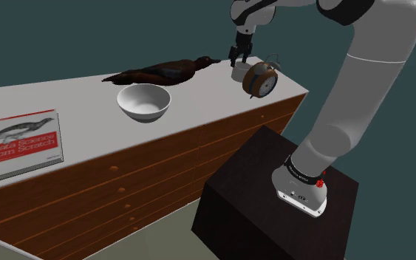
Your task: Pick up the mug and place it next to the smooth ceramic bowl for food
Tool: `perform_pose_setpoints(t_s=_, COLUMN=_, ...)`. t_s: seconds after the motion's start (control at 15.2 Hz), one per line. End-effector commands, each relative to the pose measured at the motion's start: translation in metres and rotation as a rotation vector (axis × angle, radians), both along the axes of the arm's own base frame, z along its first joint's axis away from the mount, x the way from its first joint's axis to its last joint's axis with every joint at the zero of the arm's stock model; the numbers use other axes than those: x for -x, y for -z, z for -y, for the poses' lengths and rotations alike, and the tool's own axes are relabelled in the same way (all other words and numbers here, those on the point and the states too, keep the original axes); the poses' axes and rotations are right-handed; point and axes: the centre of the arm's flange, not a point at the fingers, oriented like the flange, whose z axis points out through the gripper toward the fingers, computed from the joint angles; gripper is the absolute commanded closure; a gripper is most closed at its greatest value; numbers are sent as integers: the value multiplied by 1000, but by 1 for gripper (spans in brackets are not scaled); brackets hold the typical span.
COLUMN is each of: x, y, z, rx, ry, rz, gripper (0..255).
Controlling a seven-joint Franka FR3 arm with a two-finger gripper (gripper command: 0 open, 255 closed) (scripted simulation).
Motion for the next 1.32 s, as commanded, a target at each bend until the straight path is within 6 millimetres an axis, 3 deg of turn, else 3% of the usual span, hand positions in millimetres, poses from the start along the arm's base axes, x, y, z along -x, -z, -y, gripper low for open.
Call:
perform_pose_setpoints(t_s=0.0, x=0, y=10, z=2, rx=0, ry=0, rz=1, gripper=0)
perform_pose_setpoints(t_s=0.26, x=1, y=34, z=3, rx=0, ry=0, rz=1, gripper=0)
perform_pose_setpoints(t_s=0.79, x=1, y=34, z=3, rx=0, ry=0, rz=0, gripper=0)
perform_pose_setpoints(t_s=0.86, x=1, y=34, z=3, rx=0, ry=0, rz=0, gripper=255)
perform_pose_setpoints(t_s=1.25, x=1, y=34, z=3, rx=0, ry=0, rz=0, gripper=255)
